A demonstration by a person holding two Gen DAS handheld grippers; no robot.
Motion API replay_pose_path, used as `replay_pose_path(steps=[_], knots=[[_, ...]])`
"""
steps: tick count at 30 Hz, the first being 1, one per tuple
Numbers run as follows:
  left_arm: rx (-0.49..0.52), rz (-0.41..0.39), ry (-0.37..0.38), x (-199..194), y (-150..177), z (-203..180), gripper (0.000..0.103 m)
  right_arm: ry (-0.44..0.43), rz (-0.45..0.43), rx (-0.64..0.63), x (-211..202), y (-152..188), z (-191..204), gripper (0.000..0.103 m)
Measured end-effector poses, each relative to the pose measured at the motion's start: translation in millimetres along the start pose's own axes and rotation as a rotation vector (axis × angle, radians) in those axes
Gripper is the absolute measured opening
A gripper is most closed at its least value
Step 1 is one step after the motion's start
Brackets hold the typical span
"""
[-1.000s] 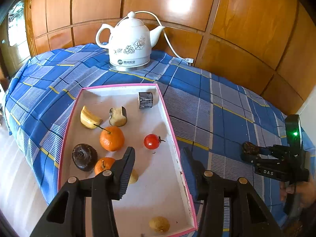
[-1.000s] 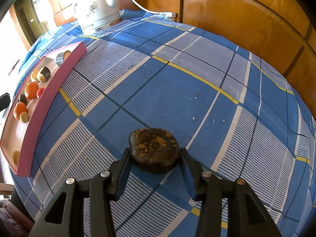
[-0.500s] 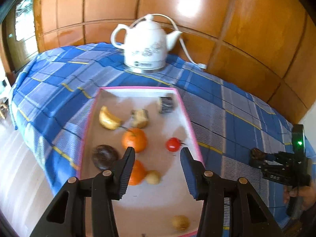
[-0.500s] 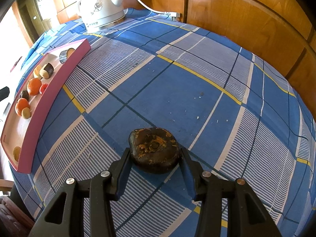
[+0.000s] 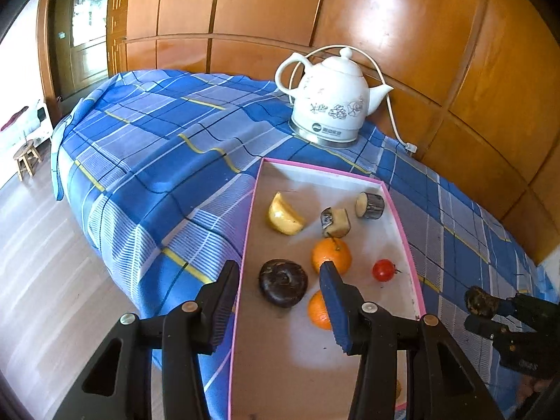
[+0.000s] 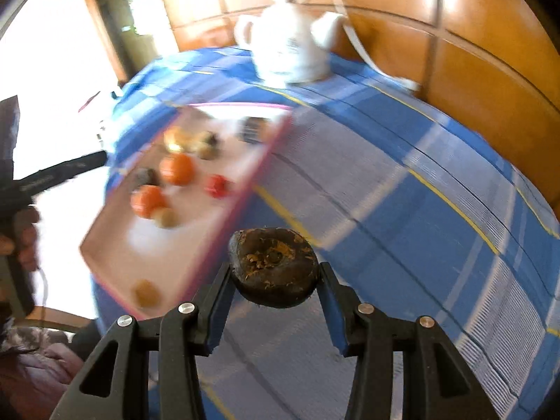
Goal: Organize fruits
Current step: 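Lower the dark brown fruit into the tray and open the right gripper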
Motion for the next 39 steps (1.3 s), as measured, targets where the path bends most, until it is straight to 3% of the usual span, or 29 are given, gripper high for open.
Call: replay_pose_path(steps=[4,13,19,25,36,39], knots=[[-0.012,0.011,0.016,2,4,3,0.048,-0.020,-0.001,-0.019,17,-18,22,0.048],[-0.014,0.018,0.045,5,8,4,0.049,-0.066,-0.042,0.102,59,-71,24,0.048],[-0.006,0.019,0.044,8,10,4,0.049,-0.020,-0.017,0.111,92,-93,18,0.048],[0.000,0.024,0.038,12,12,4,0.049,-0.013,0.027,0.121,115,-93,9,0.051],[0.011,0.023,0.036,11,14,-2,0.049,-0.035,-0.018,0.118,91,-75,15,0.054],[0.022,0.019,0.038,8,16,-6,0.049,-0.023,-0.015,0.102,92,-74,19,0.042]])
Point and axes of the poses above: each gripper's, at about its wrist camera, not at the fingertips, and x roughly the way its jaws point, z to its left, y to its underside, the point moved 5 cm from there along x, roughly the way its jaws point, and after that the axes turned 12 degrees about -y, right-handed, at the moved point
